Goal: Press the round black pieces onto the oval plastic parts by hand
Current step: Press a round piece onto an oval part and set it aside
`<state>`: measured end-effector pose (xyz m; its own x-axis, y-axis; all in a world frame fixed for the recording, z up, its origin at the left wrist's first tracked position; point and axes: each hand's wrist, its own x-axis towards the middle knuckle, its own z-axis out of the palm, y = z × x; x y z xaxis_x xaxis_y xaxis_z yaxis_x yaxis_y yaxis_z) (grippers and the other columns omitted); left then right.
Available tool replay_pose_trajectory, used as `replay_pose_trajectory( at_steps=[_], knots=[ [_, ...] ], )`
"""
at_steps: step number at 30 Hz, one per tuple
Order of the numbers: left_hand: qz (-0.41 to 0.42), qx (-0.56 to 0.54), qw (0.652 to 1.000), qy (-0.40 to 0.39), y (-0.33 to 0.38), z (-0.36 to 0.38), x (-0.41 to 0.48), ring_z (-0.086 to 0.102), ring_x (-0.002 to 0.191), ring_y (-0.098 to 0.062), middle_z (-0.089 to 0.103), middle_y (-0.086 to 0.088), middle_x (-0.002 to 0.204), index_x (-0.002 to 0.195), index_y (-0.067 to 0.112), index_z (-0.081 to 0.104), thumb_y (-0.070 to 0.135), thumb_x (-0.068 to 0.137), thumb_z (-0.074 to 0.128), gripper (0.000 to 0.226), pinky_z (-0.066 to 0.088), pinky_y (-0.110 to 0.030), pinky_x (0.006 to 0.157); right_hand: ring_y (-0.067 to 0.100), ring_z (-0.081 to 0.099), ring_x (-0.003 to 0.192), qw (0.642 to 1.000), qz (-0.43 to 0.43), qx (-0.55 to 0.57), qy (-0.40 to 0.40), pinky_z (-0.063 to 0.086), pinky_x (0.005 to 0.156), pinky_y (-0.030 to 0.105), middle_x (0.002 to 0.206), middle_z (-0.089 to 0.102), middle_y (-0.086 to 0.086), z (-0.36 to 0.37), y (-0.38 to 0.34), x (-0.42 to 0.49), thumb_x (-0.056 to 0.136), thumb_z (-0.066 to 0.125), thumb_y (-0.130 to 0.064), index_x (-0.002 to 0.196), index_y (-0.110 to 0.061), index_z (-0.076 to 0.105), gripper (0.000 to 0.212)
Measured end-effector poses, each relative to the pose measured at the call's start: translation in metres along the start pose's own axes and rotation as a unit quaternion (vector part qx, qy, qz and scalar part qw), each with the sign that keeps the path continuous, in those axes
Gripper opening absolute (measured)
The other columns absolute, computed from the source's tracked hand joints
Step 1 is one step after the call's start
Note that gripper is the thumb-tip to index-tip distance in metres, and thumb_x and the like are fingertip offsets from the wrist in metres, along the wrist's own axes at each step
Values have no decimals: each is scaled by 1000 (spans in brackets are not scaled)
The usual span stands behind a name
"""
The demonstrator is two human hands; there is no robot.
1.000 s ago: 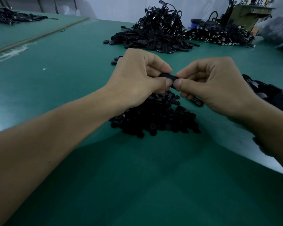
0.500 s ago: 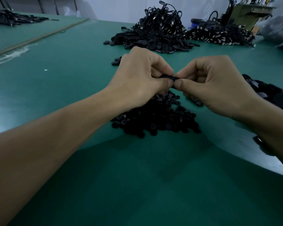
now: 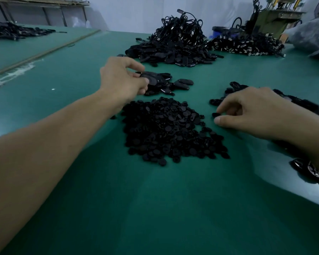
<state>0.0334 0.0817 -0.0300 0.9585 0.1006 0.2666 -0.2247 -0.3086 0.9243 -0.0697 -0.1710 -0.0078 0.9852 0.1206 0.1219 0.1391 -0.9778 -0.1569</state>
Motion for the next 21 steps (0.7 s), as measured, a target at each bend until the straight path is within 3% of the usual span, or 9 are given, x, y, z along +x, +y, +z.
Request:
replay_pose_trajectory(
  at_steps=[3,6,8,11,13,14,16,18,21],
  knots=[
    [-35,12,999,22,-9,3,10,71,65,-20,71,-11,76,80,14,66,0,82,79,20,63,-29,69,-6,54,74,1000,-1,-14,-12,35,64,7,91,70,-11,-4,-1,-2,94,66,-34,108,-22,76,21],
    [-53,8,998,37,-12,4,19,71,65,-18,72,-12,77,77,14,66,0,83,79,20,62,-25,67,11,56,75,999,4,-35,21,40,69,21,103,72,-4,-5,-4,-2,98,57,-22,107,-17,77,22],
    [-62,14,997,36,-10,5,23,74,69,-18,72,-13,85,78,14,68,0,81,81,19,61,-23,66,10,56,73,999,6,-28,30,41,68,21,92,69,-7,-3,-2,-2,98,56,-20,106,-17,77,22],
    [-48,58,997,29,-7,8,23,74,81,-23,70,-12,102,88,15,71,3,80,82,18,62,-28,76,-2,53,62,999,15,29,34,36,52,4,70,59,-17,-3,0,-1,97,56,-16,107,-20,75,22],
    [-7,95,995,29,-4,10,19,71,91,-25,67,-10,112,102,18,73,5,82,79,25,60,-27,81,-3,58,52,996,19,87,31,36,44,4,64,67,-10,-3,2,-1,97,55,-11,106,-24,73,24],
    [15,109,993,31,-1,10,15,70,91,-23,67,-7,114,105,21,73,6,84,77,26,58,-22,75,-7,59,49,993,18,113,30,36,42,5,61,69,-6,-2,2,-1,97,55,-9,105,-25,72,26],
    [49,111,992,26,6,11,6,67,81,-14,71,3,104,92,27,72,8,86,74,21,51,-10,59,-9,59,50,990,9,140,26,37,43,6,62,72,-8,-1,2,-1,97,57,-9,104,-29,71,26],
    [72,95,993,-1,15,14,-7,64,69,-3,71,10,84,77,30,70,9,86,74,23,52,-11,62,-7,64,58,988,-6,153,25,40,49,6,67,73,-15,1,3,-1,97,61,-13,104,-31,70,22],
    [98,62,990,-79,27,19,-27,64,68,1,74,7,78,81,29,74,14,85,76,16,54,-19,69,0,70,69,976,-24,211,39,48,65,17,74,75,-12,1,2,0,94,67,-14,103,-31,68,19]
  ],
)
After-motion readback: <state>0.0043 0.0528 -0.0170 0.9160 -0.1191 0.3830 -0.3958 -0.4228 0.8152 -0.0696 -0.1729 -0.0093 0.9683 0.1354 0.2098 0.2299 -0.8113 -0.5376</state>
